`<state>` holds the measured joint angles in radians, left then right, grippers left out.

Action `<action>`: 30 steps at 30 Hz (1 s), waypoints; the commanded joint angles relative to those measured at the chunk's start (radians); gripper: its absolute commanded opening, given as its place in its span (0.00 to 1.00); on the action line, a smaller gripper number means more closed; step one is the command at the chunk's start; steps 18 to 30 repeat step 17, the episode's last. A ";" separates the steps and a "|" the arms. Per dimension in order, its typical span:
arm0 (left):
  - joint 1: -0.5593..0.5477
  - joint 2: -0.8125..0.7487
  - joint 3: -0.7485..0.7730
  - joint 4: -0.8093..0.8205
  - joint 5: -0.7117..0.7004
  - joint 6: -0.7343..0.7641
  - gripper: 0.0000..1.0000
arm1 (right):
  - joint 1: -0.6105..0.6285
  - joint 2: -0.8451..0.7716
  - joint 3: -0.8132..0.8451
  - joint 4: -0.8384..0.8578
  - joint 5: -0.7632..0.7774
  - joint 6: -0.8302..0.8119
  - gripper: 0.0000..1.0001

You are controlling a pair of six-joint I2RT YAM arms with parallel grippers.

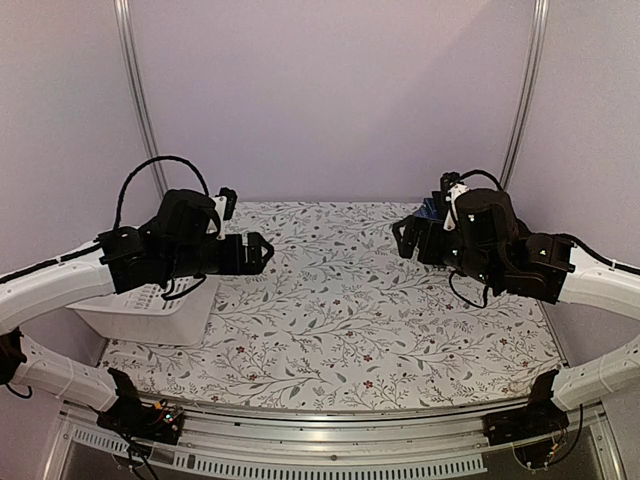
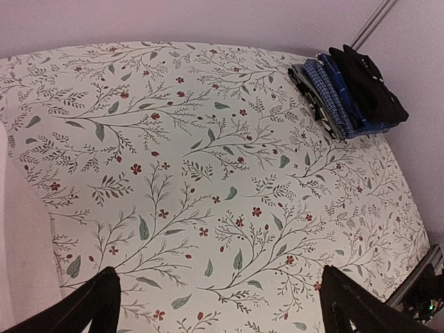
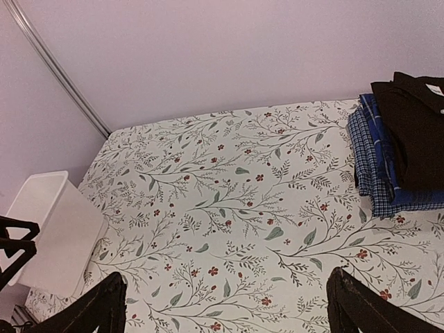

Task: Fold and stack the long sleeve shirts
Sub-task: Reset both arms

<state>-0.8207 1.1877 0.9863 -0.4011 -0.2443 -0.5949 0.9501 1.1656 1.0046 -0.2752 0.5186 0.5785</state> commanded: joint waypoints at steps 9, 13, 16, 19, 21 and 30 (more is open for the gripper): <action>0.012 -0.009 -0.005 0.020 -0.003 0.008 1.00 | 0.006 -0.007 -0.010 0.025 0.016 -0.022 0.99; 0.011 -0.008 -0.005 0.021 -0.003 0.010 1.00 | 0.007 -0.006 -0.012 0.028 0.012 -0.026 0.99; 0.012 -0.007 -0.004 0.021 -0.003 0.011 1.00 | 0.006 -0.006 -0.012 0.030 0.014 -0.027 0.99; 0.012 -0.007 -0.003 0.020 -0.003 0.011 1.00 | 0.006 -0.006 -0.012 0.029 0.015 -0.026 0.99; 0.012 -0.007 -0.003 0.020 -0.003 0.011 1.00 | 0.006 -0.006 -0.012 0.029 0.015 -0.026 0.99; 0.012 -0.007 -0.003 0.020 -0.003 0.011 1.00 | 0.006 -0.006 -0.012 0.029 0.015 -0.026 0.99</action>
